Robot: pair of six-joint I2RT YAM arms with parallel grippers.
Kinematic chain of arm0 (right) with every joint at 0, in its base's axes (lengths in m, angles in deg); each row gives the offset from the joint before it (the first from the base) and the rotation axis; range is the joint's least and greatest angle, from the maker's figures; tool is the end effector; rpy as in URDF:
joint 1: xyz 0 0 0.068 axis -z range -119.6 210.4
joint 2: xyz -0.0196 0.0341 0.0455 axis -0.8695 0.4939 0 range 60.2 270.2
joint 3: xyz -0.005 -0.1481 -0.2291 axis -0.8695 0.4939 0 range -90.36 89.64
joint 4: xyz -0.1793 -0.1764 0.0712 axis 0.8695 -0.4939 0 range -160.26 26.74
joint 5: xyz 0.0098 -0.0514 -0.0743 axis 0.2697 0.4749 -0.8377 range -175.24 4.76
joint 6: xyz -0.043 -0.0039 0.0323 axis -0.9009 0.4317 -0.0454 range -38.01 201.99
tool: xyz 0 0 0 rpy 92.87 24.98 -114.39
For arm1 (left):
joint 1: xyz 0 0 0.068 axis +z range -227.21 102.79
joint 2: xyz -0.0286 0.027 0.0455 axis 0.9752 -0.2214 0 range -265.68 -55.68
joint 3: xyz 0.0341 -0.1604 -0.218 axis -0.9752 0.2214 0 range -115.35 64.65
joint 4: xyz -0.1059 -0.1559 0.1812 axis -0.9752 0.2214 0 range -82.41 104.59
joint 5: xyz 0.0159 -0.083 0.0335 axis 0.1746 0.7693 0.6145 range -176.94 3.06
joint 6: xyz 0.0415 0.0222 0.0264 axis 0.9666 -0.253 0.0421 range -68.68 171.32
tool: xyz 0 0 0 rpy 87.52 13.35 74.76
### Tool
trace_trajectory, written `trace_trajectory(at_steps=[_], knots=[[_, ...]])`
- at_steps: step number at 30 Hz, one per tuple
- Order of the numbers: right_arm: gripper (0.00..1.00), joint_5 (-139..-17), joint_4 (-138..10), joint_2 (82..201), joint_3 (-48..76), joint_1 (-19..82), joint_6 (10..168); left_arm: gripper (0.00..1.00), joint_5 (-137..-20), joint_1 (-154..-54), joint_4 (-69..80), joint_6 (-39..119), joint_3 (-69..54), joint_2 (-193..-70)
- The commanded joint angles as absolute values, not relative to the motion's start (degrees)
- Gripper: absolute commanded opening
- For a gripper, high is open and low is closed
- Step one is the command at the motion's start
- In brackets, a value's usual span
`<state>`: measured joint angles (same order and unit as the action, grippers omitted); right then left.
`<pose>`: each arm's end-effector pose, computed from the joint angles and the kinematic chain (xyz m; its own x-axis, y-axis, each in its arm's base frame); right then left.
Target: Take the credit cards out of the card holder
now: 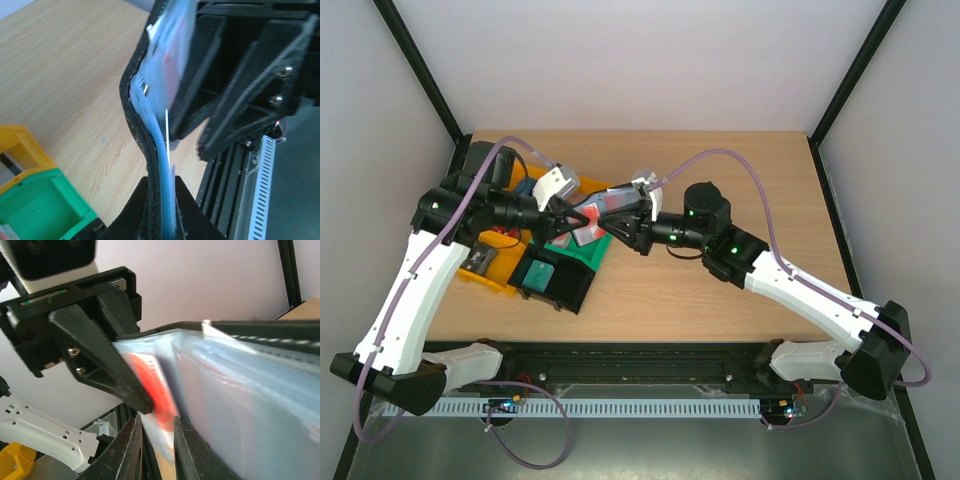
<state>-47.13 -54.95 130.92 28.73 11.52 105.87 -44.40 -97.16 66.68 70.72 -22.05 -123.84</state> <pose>0.1718 0.2301 0.3774 -0.4198 0.0034 -0.9076 -0.9061 0.0562 0.4193 0.1903 -0.0947 0.4281 -0.3325 0.3811 -0.8627 0.8956 0.4142 -0.1622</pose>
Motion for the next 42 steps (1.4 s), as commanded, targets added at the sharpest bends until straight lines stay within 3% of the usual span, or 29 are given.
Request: trace_trajectory(at_steps=[1, 9, 13, 17, 21, 28, 33, 35, 39, 42], knots=[[0.19, -47.56, -53.55, 130.82, 28.02, 11.46, 102.74, 0.02, -36.95, -96.94, 69.78, 75.34, -24.54, -122.07], [0.25, -43.1, -55.92, 133.08, 26.58, 11.43, 101.77, 0.02, -33.23, -96.9, 71.05, 76.98, -25.26, -122.25], [0.18, -35.63, -54.7, 134.8, 26.13, 11.23, 102.83, 0.02, -33.93, -96.94, 70.2, 76.05, -25.24, -122.6], [0.02, -33.55, -53.69, 133.4, 27.3, 11.23, 102.26, 0.02, -33.54, -96.92, 69.75, 75.97, -24.44, -122.6], [0.02, -40.39, -57.62, 129.77, 28.95, 11.48, 100.7, 0.03, -33.27, -96.9, 66.21, 73.29, -20.02, -122.14], [0.02, -53.71, -73.47, 124.82, 35.65, 12.78, 108.35, 0.06, -35.55, -101.21, 45.45, 58.08, -7.47, -126.79], [0.02, -57.33, -70.84, 121.91, 47.29, 13.13, 117.68, 0.09, -41.68, -108.08, 35.0, 55.87, -2.79, -135.36], [0.02, -57.65, -68.85, 122.5, 51.08, 13.47, 120.52, 0.21, -42.19, -108.85, 32.62, 55.4, -0.89, -139.35], [0.02, -57.55, -66.19, 125.19, 57.25, 16.84, 123.27, 0.77, -48.53, -108.89, 33.65, 56.76, -0.81, -147.38], [0.02, -55.88, -62.85, 127.8, 61.53, 19.8, 124.08, 0.9, -54.05, -108.32, 35.83, 57.99, -2.75, -151.58]])
